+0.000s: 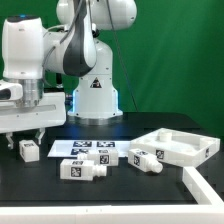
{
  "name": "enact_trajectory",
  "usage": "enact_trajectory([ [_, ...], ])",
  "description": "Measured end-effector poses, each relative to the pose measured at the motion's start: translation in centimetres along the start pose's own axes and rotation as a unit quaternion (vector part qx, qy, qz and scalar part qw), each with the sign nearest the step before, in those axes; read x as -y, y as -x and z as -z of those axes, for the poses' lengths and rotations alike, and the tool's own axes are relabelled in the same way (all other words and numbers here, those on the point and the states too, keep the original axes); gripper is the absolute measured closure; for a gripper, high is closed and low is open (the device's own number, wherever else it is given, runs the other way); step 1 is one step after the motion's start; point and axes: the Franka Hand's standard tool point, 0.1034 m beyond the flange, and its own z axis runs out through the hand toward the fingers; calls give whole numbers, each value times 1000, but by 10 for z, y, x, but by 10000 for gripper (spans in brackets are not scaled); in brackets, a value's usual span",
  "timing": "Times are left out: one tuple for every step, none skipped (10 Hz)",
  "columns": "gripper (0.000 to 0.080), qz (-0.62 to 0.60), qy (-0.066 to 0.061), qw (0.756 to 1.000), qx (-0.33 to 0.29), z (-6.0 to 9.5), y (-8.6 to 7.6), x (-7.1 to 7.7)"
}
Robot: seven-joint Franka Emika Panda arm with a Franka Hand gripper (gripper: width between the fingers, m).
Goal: Assemble one leg
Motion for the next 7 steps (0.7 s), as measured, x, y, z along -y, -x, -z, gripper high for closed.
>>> enact_trajectory([
  [214, -7, -10, 1000, 3, 11, -19, 1],
  [214, -15, -13, 1000, 4, 25, -40, 2],
  [163, -32, -19, 999, 11, 41, -68, 9],
  [153, -25, -9, 1000, 2, 54, -95, 16],
  [153, -35, -12, 999, 5, 60, -110, 24],
  [151, -71, -11, 997, 5, 67, -132, 35],
  [151, -72, -7, 997, -2, 74, -161, 55],
])
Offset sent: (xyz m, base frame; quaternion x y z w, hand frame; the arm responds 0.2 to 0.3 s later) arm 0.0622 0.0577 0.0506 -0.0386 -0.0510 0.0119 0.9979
